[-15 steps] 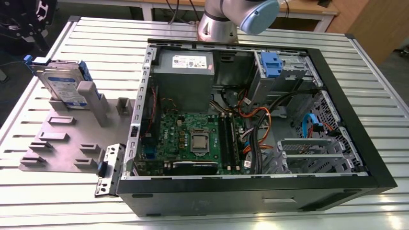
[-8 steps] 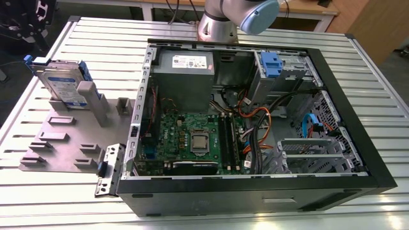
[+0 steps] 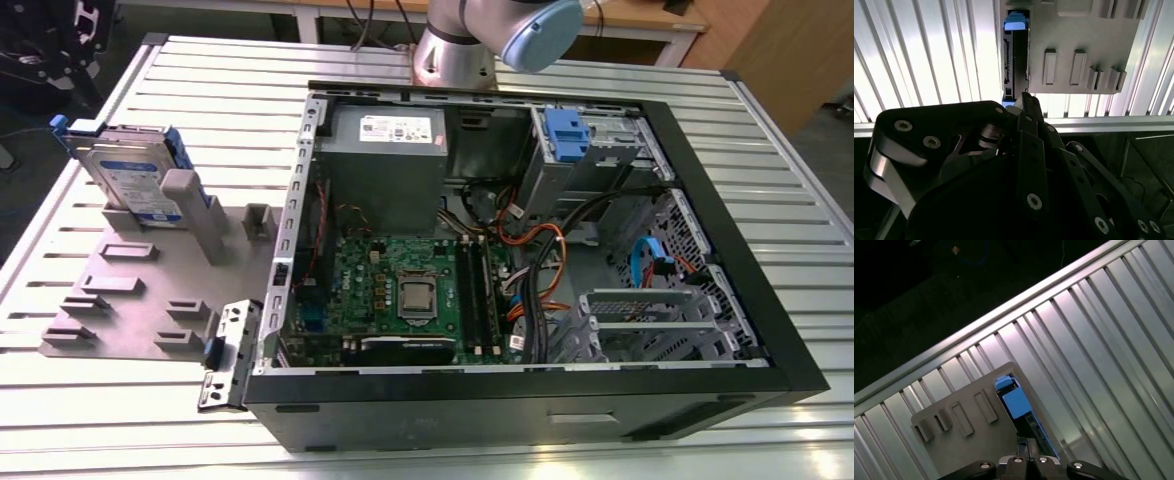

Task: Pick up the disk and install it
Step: 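Pick up the disk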

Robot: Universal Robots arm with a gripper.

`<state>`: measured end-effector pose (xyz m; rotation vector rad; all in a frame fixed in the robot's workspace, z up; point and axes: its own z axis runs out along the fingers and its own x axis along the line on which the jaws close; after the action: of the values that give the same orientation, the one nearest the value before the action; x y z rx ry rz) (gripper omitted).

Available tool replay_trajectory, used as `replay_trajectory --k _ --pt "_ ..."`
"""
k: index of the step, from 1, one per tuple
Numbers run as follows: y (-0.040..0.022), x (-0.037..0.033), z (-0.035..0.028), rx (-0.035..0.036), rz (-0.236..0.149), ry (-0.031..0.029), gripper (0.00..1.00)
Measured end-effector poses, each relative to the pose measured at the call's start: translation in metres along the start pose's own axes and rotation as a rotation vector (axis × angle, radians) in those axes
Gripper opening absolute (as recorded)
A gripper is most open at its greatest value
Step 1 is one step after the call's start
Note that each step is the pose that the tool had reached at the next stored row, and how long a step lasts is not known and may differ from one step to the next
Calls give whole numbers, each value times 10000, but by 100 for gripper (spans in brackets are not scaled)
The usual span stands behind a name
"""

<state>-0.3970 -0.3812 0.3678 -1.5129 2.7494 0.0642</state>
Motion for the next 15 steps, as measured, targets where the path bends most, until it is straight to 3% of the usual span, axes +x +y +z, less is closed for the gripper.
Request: replay_trajectory --k 15 --pt "0 0 6 -20 -901 32 11"
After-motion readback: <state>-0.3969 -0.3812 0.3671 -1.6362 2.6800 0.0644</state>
